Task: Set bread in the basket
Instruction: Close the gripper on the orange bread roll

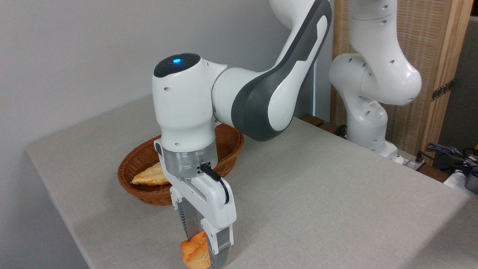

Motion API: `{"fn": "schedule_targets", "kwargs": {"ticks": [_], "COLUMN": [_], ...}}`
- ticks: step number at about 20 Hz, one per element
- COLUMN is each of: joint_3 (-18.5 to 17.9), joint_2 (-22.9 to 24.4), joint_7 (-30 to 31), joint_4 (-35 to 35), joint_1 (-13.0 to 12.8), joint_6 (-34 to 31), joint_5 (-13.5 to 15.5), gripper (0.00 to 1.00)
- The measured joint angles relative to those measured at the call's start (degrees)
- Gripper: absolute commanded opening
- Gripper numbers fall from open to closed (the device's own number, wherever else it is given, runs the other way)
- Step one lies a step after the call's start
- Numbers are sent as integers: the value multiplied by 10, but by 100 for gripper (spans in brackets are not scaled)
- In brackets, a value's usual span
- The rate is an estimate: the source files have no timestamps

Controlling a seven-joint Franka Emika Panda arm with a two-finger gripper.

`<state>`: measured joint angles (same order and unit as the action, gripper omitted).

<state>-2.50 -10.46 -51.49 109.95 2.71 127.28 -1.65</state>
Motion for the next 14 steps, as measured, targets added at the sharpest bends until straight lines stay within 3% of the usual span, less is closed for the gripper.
{"fn": "schedule_targets", "kwargs": {"ticks": [14], "joint_3": [5], "joint_2": [-2], "joint_7": [0], "joint_4": [0], "joint_1": [0], "joint_6": [0], "joint_5": [0], "gripper": [31]}}
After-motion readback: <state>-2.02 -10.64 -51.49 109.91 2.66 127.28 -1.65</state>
